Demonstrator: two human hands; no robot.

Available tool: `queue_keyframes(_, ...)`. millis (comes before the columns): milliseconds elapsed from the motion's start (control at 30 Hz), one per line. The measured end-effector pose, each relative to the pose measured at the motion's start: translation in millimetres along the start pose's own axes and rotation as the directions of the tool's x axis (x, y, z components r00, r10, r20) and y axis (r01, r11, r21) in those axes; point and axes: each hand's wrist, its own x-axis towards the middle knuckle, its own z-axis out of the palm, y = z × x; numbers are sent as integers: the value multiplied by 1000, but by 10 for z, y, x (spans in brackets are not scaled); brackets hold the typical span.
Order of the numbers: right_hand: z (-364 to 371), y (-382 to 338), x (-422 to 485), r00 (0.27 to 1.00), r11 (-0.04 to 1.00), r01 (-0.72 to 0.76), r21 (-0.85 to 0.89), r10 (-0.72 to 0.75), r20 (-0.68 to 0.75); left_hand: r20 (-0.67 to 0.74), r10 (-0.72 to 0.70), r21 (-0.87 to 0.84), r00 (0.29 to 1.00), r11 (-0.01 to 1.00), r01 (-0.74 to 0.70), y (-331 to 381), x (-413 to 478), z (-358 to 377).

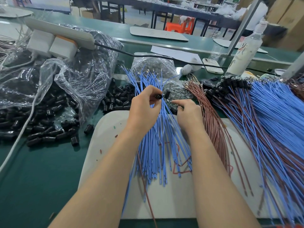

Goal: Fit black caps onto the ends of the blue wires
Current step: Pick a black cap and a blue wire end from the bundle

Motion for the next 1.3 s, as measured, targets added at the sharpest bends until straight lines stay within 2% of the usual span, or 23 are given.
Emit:
queue_keyframes(567, 0, 8, 71, 995, 995, -103, 10, 104, -15, 12, 3, 12, 1000, 1000, -3, 9, -9, 9)
queue_keyframes(967, 1, -7, 49, 992, 993, -112, 38, 114, -49, 17, 6, 30, 1000, 1000, -6, 11, -15, 15)
queue_keyframes(1133, -67, -19, 33, 992, 977, -88, 197, 104, -75, 11, 6, 30, 1000, 1000, -6, -2, -7, 13)
queue_keyframes(1300, -159, -114, -34, 987, 945, 53, 324, 0, -161, 8, 9, 28, 1000, 1000, -9, -24, 4, 13)
